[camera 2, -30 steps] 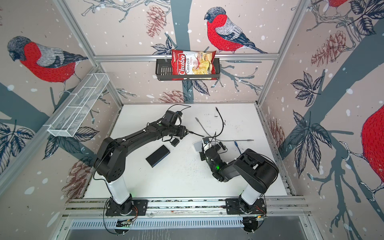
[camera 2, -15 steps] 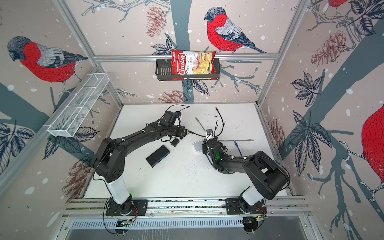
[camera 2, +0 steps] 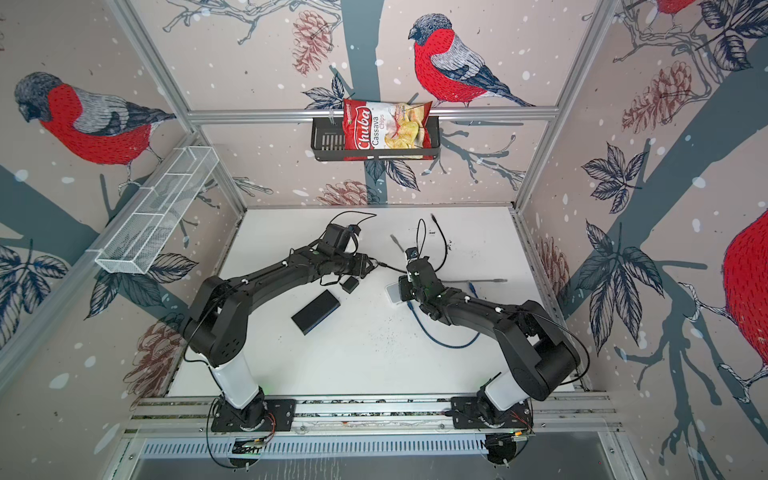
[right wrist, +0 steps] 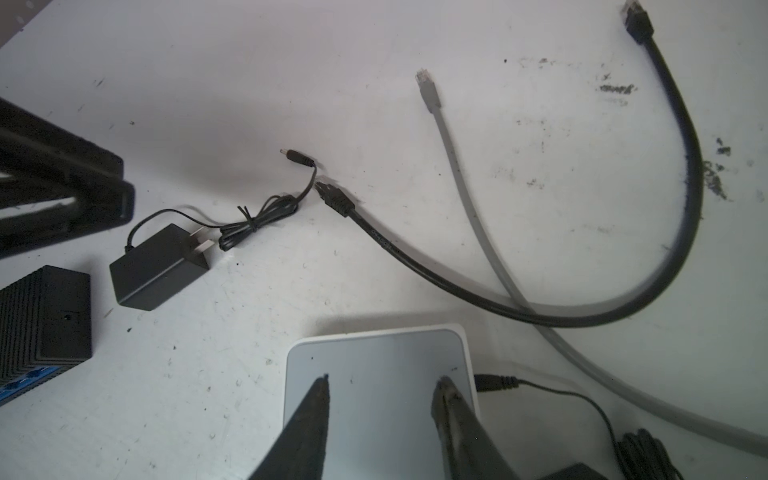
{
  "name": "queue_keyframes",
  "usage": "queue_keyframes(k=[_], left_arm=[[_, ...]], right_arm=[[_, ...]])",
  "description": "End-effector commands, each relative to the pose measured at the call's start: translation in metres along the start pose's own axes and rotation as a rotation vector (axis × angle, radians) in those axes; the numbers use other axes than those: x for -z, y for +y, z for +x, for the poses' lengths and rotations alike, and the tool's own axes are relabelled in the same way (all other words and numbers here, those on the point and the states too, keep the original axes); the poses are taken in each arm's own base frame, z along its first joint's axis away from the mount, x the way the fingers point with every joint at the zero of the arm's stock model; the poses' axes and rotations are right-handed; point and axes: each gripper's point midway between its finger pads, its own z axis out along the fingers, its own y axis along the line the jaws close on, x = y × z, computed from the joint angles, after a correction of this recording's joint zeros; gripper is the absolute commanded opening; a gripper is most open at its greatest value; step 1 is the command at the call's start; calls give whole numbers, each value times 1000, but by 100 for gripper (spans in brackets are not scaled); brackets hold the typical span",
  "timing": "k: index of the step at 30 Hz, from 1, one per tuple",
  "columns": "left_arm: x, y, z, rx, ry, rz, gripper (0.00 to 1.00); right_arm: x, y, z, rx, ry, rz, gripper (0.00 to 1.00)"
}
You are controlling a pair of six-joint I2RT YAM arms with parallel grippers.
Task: Insert the plug into the switch port
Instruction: 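Move the right gripper over the router while left gripper holds it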
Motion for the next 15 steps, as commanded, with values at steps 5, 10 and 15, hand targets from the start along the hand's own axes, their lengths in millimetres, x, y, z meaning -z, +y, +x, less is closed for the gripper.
queue_keyframes(k=[5,10,15], left_arm=[[0,-5,0,1,-12,36,50],[0,-7,0,-1,-14,49,50],[-3,-7,0,-6,-9,51,50]], right_arm=[[6,4,12,-1,103,-12,47],[4,3,-2,16,93,20,47],[0,-15,-13,-40,94,70,48]])
